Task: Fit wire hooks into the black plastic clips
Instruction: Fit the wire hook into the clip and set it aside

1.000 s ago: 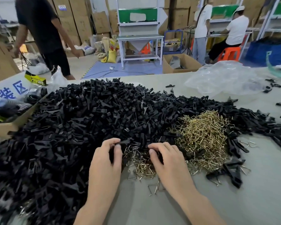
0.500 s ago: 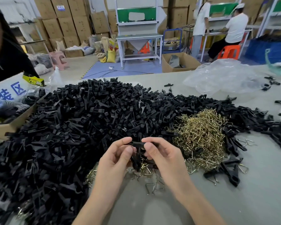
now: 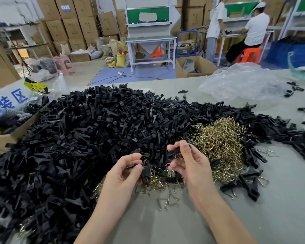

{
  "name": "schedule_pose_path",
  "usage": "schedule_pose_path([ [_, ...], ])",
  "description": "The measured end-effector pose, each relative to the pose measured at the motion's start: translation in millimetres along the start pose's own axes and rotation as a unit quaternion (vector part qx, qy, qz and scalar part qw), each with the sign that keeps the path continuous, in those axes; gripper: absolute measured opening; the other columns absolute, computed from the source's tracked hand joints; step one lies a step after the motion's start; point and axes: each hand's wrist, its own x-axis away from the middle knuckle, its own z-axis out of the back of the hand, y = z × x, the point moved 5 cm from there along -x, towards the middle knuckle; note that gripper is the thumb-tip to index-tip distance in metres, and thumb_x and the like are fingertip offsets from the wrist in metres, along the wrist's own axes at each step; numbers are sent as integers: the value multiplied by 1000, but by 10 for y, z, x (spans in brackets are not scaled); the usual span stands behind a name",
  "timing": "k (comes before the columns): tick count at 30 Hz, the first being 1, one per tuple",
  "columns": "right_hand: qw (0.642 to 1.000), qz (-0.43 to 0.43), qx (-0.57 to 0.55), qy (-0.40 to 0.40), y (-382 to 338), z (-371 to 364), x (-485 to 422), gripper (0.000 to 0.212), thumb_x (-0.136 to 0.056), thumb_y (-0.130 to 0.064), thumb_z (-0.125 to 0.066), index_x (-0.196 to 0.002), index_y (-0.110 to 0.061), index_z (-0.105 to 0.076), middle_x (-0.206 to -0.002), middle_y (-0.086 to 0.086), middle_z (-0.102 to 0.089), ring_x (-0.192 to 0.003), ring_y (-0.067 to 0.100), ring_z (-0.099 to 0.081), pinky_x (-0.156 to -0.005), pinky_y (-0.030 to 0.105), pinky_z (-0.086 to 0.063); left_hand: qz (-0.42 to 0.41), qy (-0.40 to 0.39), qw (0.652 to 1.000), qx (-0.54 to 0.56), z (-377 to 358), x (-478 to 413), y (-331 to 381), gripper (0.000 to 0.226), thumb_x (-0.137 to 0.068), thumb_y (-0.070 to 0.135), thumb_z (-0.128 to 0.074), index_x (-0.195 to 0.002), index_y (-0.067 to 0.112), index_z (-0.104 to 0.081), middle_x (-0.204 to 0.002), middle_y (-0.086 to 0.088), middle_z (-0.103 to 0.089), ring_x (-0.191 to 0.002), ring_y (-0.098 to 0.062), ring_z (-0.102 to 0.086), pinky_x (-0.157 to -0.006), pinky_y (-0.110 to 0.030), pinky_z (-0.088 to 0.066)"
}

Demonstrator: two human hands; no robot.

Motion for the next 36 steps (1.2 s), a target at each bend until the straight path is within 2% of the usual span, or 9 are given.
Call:
schedule_pose_path([
  [8, 990, -46, -116, 67, 9, 157, -48, 32, -94, -36, -58, -98, -6, -67, -74, 5, -67, -54, 13, -59, -56, 23, -56, -6, 37, 998, 57, -340, -179, 275, 18, -95, 11, -65, -97, 26, -74, -99, 2, -76, -95, -16, -73, -73, -19, -58],
  [13, 988, -61, -137, 29, 25, 171, -66, 17, -96, -19, -64, -102, -3, -68, -94, 12, -74, -80, 18, -71, -75, 26, -59, -1, -128, 985, 116, -1549, -700, 818, 19, -97, 18, -64, -116, 19, -65, -105, -6, -75, -95, -15, -74, -83, -26, -59],
  [17, 995, -73, -61, 14, 105, 156, -75, 16, -98, -5, -62, -112, 1, -65, -103, 17, -74, -91, 22, -71, -82, 31, -59, -3, -194, 981, -23, -2169, -981, 1062, 46, -100, 34, -57, -142, 18, -47, -133, -6, -59, -112, -16, -61, -104, -39, -50],
  [20, 997, -62, -53, -1, 131, 160, -94, 21, -100, -6, -60, -120, -7, -65, -106, 14, -71, -90, 18, -69, -93, 35, -57, -91, -142, 976, -141, -1797, -1069, 986, 37, -101, 33, -53, -136, 23, -53, -119, 6, -66, -102, -3, -62, -91, -21, -51],
  [23, 999, -39, -6, 21, 101, 191, -122, 24, -99, -15, -63, -119, -27, -66, -116, 4, -70, -92, 13, -74, -90, 28, -58, -177, -48, 942, -282, -1043, -936, 777, 23, -100, 29, -53, -122, 31, -60, -96, 21, -66, -87, 9, -60, -72, -3, -41],
  [27, 997, 9, 21, 77, 27, 255, -131, 27, -99, -18, -63, -117, -38, -60, -118, 2, -68, -90, 9, -75, -77, 15, -55, -172, -31, 859, -481, -506, -620, 305, 30, -100, 33, -52, -128, 26, -57, -113, 9, -60, -106, -12, -56, -91, -26, -45],
  [30, 995, 20, 24, 95, 15, 302, -110, 28, -99, -20, -63, -120, -38, -58, -115, 4, -69, -88, 8, -75, -81, 19, -57, -167, -35, 780, -603, -453, -467, 127, 41, -99, 38, -54, -137, 23, -53, -118, 1, -56, -110, -22, -53, -95, -36, -42],
  [33, 995, 20, 45, 90, 21, 303, -95, 30, -100, -21, -61, -126, -36, -57, -112, 3, -70, -89, 9, -74, -88, 25, -56, -171, -23, 800, -575, -428, -441, 148, 34, -98, 35, -57, -131, 25, -54, -110, 6, -55, -104, -18, -55, -92, -34, -42],
  [36, 994, 27, 79, 73, 29, 274, -83, 39, -100, -23, -62, -137, -31, -54, -106, -2, -71, -90, 6, -73, -81, 17, -56, -160, 8, 864, -477, -374, -412, 199, 24, -97, 29, -60, -119, 31, -53, -105, 15, -53, -97, -6, -55, -85, -25, -42],
])
